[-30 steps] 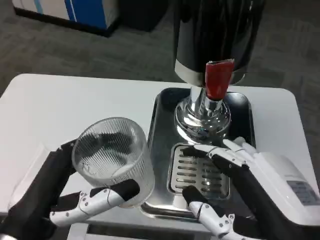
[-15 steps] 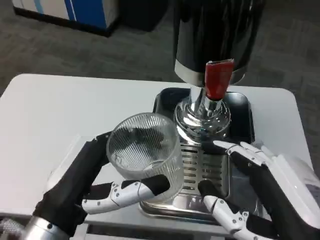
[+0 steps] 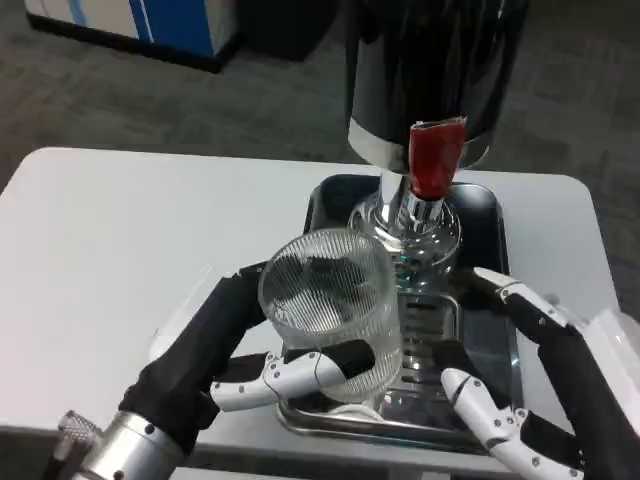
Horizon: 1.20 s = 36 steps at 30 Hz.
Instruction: Grasp the cup under the faucet to collect the drink, then remove the cup.
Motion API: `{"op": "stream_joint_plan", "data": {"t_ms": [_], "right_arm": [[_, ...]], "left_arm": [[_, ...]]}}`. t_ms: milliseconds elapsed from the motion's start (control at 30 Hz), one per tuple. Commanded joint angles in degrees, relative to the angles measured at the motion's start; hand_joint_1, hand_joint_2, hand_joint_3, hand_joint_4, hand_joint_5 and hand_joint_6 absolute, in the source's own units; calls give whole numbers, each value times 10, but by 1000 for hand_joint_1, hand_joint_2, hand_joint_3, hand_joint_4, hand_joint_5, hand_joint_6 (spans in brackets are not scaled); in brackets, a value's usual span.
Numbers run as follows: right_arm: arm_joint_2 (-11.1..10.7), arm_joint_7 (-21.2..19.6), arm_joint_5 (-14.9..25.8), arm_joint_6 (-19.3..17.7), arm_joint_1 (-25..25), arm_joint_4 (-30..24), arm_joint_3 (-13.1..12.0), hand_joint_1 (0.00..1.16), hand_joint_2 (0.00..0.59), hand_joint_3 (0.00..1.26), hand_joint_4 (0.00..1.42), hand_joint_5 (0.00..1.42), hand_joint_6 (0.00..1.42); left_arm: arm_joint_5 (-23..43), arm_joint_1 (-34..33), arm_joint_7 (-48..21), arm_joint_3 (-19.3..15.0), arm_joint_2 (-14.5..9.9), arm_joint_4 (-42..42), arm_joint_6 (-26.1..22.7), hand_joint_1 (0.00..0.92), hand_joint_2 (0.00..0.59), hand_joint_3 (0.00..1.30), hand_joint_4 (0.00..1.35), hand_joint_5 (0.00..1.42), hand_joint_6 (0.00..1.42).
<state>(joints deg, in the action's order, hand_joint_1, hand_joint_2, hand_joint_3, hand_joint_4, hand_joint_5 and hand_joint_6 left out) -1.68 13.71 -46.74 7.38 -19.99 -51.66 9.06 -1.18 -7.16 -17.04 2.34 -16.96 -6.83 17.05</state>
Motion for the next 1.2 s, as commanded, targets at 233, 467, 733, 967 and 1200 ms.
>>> {"op": "stream_joint_plan", "data": {"t_ms": [233,467,733,967,1200], "right_arm": [[17,-13,8,18,6,0,8,310,415,224,267,233,125],[19,-17,4,24,13,4,14,308,415,223,267,233,127],[24,-27,0,34,19,5,15,291,391,163,194,174,113],[29,-38,-4,38,18,5,10,258,387,168,182,158,113],[32,-43,-4,41,14,3,4,253,387,174,176,150,113]], "left_arm": [[-26,-33,7,-4,-9,51,31,477,120,503,458,533,360],[-49,-57,14,-10,-26,94,49,477,120,503,458,533,360],[-68,-82,19,-8,-28,137,64,477,120,503,458,533,360],[-83,-113,20,-3,-25,184,76,476,123,502,458,533,360],[-96,-148,30,13,-19,236,89,476,123,502,458,533,360]]}}
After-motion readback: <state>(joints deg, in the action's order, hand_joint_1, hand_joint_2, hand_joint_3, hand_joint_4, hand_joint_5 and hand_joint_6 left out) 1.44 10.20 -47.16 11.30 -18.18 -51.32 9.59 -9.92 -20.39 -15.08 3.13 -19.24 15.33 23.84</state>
